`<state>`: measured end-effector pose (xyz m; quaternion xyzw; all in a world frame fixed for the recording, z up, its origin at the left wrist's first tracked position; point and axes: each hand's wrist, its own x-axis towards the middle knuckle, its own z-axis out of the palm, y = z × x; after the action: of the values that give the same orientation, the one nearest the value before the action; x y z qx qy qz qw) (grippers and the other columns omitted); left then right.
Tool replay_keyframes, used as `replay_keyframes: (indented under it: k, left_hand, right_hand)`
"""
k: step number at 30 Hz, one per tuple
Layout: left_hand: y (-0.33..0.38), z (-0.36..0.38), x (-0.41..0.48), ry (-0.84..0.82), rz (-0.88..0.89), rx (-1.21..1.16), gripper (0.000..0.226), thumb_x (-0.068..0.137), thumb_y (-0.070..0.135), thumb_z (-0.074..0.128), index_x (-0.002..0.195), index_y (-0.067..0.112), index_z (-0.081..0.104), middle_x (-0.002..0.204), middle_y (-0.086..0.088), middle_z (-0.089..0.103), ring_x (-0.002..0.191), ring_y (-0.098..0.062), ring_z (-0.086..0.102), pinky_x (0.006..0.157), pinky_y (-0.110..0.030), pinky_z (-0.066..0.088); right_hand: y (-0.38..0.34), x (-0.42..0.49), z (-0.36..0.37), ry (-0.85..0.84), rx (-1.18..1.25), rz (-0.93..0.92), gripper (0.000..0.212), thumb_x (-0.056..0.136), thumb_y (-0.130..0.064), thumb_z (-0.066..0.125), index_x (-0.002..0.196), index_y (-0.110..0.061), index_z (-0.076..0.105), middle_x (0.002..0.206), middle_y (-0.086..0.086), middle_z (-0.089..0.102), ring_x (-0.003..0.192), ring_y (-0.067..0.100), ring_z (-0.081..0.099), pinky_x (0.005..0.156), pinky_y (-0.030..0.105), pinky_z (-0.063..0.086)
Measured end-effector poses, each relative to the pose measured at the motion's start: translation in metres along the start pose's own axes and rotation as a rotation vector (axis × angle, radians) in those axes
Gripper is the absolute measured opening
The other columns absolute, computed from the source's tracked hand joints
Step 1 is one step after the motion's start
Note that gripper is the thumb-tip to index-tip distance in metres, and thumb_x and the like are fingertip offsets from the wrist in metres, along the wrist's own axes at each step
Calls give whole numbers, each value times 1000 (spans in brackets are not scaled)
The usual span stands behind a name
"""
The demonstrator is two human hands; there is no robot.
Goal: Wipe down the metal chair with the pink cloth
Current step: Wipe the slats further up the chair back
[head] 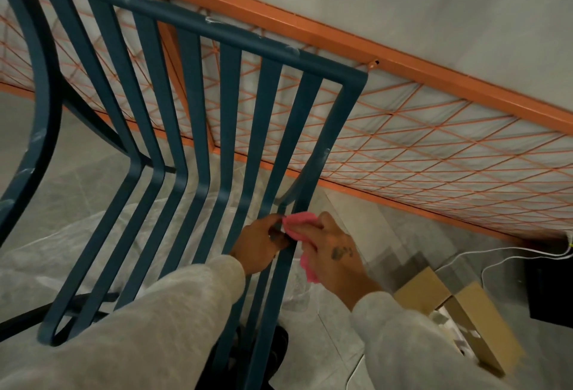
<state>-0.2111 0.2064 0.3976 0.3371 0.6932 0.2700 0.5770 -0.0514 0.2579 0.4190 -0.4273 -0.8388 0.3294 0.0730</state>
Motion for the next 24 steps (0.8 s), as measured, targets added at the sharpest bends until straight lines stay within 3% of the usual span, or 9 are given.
replay_keyframes:
  k: [4,8,11,13,14,17,20,22,24]
  left_hand:
    - [2,-9,4,1,-9,-36,44,87,27,66,129,31,51,121,-3,65,113,-22,61,104,-49,47]
    - [30,-15,14,53,81,-52,48,90,22,63,135,27,46,127,-3,62,117,-23,58,105,-46,46]
    - [49,-14,24,21,129,8,54,92,19,61,141,27,40,130,-5,59,118,-24,58,104,-42,48]
    - [49,-14,29,3,126,73,55,93,16,59,142,28,37,125,-6,61,113,-26,61,100,-43,51]
    - [47,-14,29,-6,118,100,54,94,16,58,142,28,37,121,-5,62,111,-26,62,98,-42,52]
    - [43,-14,30,-21,117,104,50,95,16,55,140,30,38,117,-2,64,106,-22,63,92,-39,55]
    - [41,-13,31,-25,122,75,45,95,15,55,136,28,42,118,-2,64,104,-22,64,91,-39,55]
    - [40,-13,33,-25,113,72,45,95,16,56,136,30,43,116,-1,63,103,-21,63,90,-37,55]
    - [37,-16,34,-27,105,72,48,95,17,56,138,33,40,114,1,62,106,-20,62,94,-39,54]
  right_hand:
    - [9,14,-44,155,93,122,40,98,-14,54,127,-41,59,108,-1,52,71,10,61,59,17,55]
    - [-1,47,-83,422,79,-25,39,96,-6,55,130,-27,59,98,-8,49,73,-2,60,51,11,52]
    - [-10,74,-92,461,-12,-71,37,96,-7,55,130,-20,61,103,0,52,81,2,55,66,18,55]
    - [-12,85,-85,456,-70,-79,39,96,-10,55,132,-23,59,110,4,54,86,14,59,72,29,59]
    - [-10,87,-78,436,-85,-88,40,96,-10,56,133,-24,58,115,3,54,87,15,60,73,27,59]
    - [-8,74,-47,293,-78,-120,41,94,-10,57,132,-27,58,125,-10,50,91,1,56,79,9,53]
    - [-2,51,-30,116,3,-113,37,94,-9,60,128,-22,61,117,-20,53,84,-7,52,81,17,57]
    - [1,47,-35,118,-77,-155,36,94,-9,60,127,-21,63,118,-12,55,79,-8,49,77,14,57]
    - [1,58,-51,228,-113,-153,33,96,-13,55,124,-25,65,112,-16,47,65,-11,48,64,0,48]
